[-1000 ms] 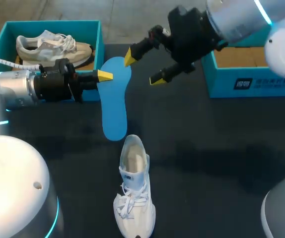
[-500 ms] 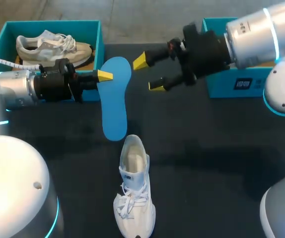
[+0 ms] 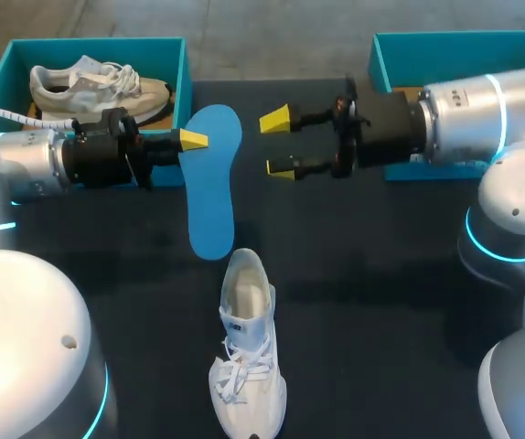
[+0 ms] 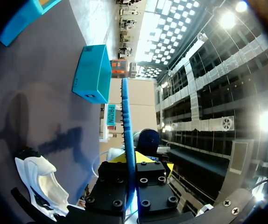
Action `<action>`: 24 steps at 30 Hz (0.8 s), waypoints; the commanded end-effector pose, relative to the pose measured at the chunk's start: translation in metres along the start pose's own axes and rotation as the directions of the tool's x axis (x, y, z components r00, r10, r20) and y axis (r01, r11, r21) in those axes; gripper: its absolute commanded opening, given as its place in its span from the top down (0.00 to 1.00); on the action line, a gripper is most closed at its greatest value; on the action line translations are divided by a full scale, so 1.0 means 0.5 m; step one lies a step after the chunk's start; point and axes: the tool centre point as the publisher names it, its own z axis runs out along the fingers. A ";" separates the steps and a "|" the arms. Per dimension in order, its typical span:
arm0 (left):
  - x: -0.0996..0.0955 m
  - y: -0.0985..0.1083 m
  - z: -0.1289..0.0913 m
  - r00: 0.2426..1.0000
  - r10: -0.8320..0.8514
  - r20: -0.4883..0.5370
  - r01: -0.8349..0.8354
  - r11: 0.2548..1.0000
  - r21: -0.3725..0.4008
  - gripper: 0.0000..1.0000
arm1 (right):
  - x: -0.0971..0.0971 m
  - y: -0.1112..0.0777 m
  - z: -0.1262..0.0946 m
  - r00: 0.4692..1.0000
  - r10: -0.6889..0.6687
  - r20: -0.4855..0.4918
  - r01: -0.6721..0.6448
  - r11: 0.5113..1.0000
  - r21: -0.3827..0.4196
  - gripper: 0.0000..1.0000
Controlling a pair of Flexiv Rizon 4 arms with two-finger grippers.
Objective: Take the shoe out of the shoebox, open the shoe tongue, remove and reinsert the insole, then place the shoe into the shoebox
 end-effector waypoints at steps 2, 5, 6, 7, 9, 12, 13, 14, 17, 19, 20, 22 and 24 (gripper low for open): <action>0.001 0.002 0.000 1.000 0.000 0.003 0.000 1.000 0.001 1.00 | -0.004 -0.004 -0.003 1.000 -0.001 -0.029 0.001 1.000 -0.003 0.00; 0.001 0.002 0.000 1.000 0.000 0.003 0.000 1.000 0.001 1.00 | -0.004 -0.004 -0.004 1.000 -0.002 -0.025 0.002 1.000 -0.001 0.00; 0.001 0.002 0.000 1.000 0.000 0.003 0.000 1.000 0.001 1.00 | -0.005 -0.004 -0.005 1.000 -0.001 -0.023 0.001 1.000 0.001 0.00; 0.001 0.002 0.000 1.000 0.000 0.003 0.000 1.000 0.001 1.00 | -0.005 -0.004 -0.005 1.000 -0.001 -0.022 0.001 1.000 0.001 0.00; 0.001 0.002 0.000 1.000 0.000 0.003 0.000 1.000 0.001 1.00 | -0.006 -0.004 -0.006 1.000 0.003 -0.016 -0.003 1.000 -0.002 0.00; 0.001 0.002 0.000 1.000 0.000 0.003 0.000 1.000 0.001 1.00 | -0.008 -0.005 -0.007 1.000 0.012 -0.008 -0.012 1.000 -0.015 0.00; 0.001 0.002 0.000 1.000 0.000 0.003 0.000 1.000 0.001 1.00 | -0.008 -0.004 -0.007 1.000 0.013 -0.007 -0.013 1.000 -0.022 0.00; 0.001 0.002 0.000 1.000 0.000 0.003 0.000 1.000 0.001 1.00 | -0.008 -0.004 -0.009 1.000 0.016 -0.006 -0.016 0.999 -0.031 0.00; 0.001 0.002 0.000 1.000 0.000 0.003 0.000 1.000 0.001 1.00 | -0.009 -0.004 -0.009 1.000 0.020 -0.002 -0.020 0.999 -0.035 0.00; 0.001 0.002 0.000 1.000 0.000 0.003 0.000 1.000 0.001 1.00 | -0.009 -0.004 -0.009 1.000 0.020 -0.002 -0.020 0.999 -0.035 0.00; 0.001 0.002 0.000 1.000 0.000 0.003 0.000 1.000 0.001 1.00 | -0.009 -0.004 -0.009 1.000 0.020 -0.002 -0.020 0.999 -0.035 0.00; 0.001 0.002 0.000 1.000 0.000 0.003 0.000 1.000 0.001 1.00 | -0.009 -0.004 -0.009 1.000 0.020 -0.002 -0.020 0.999 -0.035 0.00; 0.006 0.003 0.003 1.000 0.020 -0.001 -0.020 1.000 -0.011 1.00 | -0.009 -0.004 -0.009 1.000 0.020 -0.002 -0.020 0.999 -0.035 0.00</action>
